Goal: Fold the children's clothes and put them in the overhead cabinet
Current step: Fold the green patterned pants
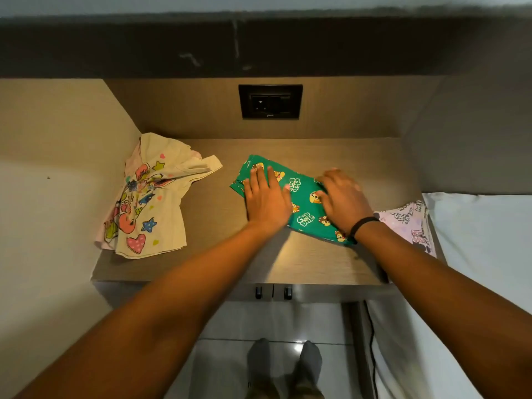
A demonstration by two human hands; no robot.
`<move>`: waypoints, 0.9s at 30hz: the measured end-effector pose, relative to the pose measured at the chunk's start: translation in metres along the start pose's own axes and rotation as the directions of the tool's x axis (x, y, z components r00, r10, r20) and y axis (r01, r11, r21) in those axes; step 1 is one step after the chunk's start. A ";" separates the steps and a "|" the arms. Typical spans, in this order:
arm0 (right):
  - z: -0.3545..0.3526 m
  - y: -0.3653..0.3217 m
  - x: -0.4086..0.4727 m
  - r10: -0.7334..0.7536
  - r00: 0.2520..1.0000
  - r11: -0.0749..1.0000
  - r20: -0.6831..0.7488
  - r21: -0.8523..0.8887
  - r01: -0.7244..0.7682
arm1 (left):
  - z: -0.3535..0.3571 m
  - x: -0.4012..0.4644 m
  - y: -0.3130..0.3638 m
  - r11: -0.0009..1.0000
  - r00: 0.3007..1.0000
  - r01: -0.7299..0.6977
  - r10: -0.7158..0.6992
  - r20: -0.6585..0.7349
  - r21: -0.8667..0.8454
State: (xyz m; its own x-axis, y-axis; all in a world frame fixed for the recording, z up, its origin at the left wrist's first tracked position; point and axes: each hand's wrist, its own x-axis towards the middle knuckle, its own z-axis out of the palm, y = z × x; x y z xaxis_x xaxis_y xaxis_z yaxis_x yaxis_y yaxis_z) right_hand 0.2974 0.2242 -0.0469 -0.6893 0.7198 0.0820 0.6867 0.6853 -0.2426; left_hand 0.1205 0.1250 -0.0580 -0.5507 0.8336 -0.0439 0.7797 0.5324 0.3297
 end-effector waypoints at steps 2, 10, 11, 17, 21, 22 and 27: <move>0.009 -0.001 0.000 -0.188 0.976 0.981 0.111 -0.020 0.192 | 0.018 -0.022 0.003 0.999 0.997 0.042 -0.042 0.068 -0.010; 0.036 -0.069 -0.050 0.190 0.967 0.980 0.172 0.021 -0.196 | 0.008 -0.010 -0.048 0.933 0.945 -0.317 0.296 0.142 0.168; 0.039 -0.088 -0.060 0.239 0.951 0.967 0.198 0.042 -0.252 | 0.001 -0.006 -0.054 0.905 0.930 -0.362 0.338 0.142 0.221; 0.030 -0.090 -0.050 0.177 0.975 0.981 0.134 0.058 -0.186 | -0.004 -0.046 -0.043 0.980 0.972 -0.197 0.193 0.137 0.022; 0.039 -0.054 -0.033 -0.029 0.969 0.999 0.246 -0.024 0.036 | 0.012 -0.059 -0.050 0.977 0.971 -0.201 0.187 0.152 0.078; 0.043 -0.055 -0.036 -0.018 0.969 0.999 0.245 -0.044 0.030 | 0.013 -0.055 -0.053 0.969 0.965 -0.231 0.217 0.150 0.085; 0.052 -0.073 -0.040 0.096 0.978 0.995 0.186 -0.036 -0.091 | 0.012 -0.040 -0.065 0.945 0.945 -0.314 0.301 0.131 0.091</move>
State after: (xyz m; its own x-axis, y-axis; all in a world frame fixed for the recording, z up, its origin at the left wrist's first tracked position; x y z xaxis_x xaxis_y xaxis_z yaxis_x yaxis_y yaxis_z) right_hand 0.2627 0.1391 -0.0831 -0.6511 0.7490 -0.1226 0.7543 0.6206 -0.2145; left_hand 0.0954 0.0589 -0.0889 -0.2464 0.9670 -0.0652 0.9368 0.2549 0.2397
